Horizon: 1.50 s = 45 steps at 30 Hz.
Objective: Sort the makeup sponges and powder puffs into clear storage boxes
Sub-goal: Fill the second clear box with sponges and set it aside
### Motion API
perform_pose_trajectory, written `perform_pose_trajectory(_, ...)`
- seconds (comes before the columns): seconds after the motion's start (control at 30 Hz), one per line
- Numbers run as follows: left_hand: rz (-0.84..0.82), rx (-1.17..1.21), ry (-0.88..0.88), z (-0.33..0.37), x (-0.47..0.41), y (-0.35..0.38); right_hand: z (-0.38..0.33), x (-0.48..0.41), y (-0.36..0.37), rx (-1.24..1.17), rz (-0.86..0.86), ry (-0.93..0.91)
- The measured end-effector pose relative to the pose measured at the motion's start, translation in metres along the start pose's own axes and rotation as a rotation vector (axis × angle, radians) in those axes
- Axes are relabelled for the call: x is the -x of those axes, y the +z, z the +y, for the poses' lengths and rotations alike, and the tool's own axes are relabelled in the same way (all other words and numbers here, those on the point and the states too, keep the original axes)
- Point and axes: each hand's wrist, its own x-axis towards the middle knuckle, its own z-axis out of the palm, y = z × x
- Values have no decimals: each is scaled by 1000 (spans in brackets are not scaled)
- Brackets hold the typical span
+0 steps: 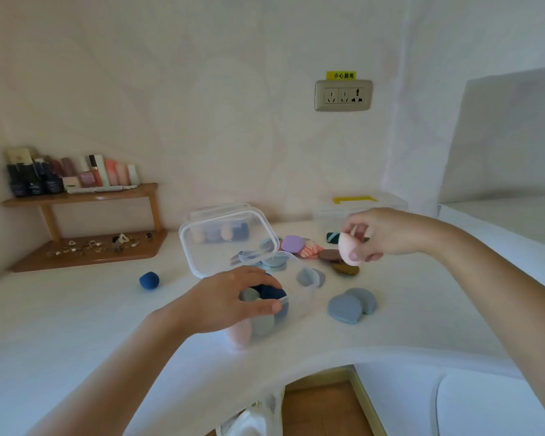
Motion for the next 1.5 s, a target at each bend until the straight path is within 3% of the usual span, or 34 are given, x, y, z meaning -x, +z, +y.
perform_pose_trajectory(0.1,2,21,-15,-1,0,0,-30,-8,16,-220,-108,-283)
perform_pose_trajectory(0.2,-7,53,-48,-2,-3,-1,-49,-22,37,-120,-201,-374)
perform_pose_trajectory(0.4,10,69,-132,-3,-12,-6,-61,-33,52,-61,-372,-366)
perform_pose_trajectory(0.63,192,54,-191,-15,-22,4,-70,-33,66,31,-328,-345)
perform_pose_trajectory(0.77,171,13,-189,-18,-22,2,-79,-30,80,125,-268,-379)
perform_pose_trajectory(0.93,106,-12,-125,-14,-18,0,-86,-35,80,269,-302,-306)
perform_pose_trajectory(1.1,25,34,-57,-18,-2,-12,-91,-52,99,350,-205,-259)
perform_pose_trajectory(1.33,106,94,-157,-31,8,-18,-114,-64,107,452,-385,-282)
perform_pose_trajectory(1.5,133,44,-192,-38,20,-23,-128,-61,107,314,-481,-317)
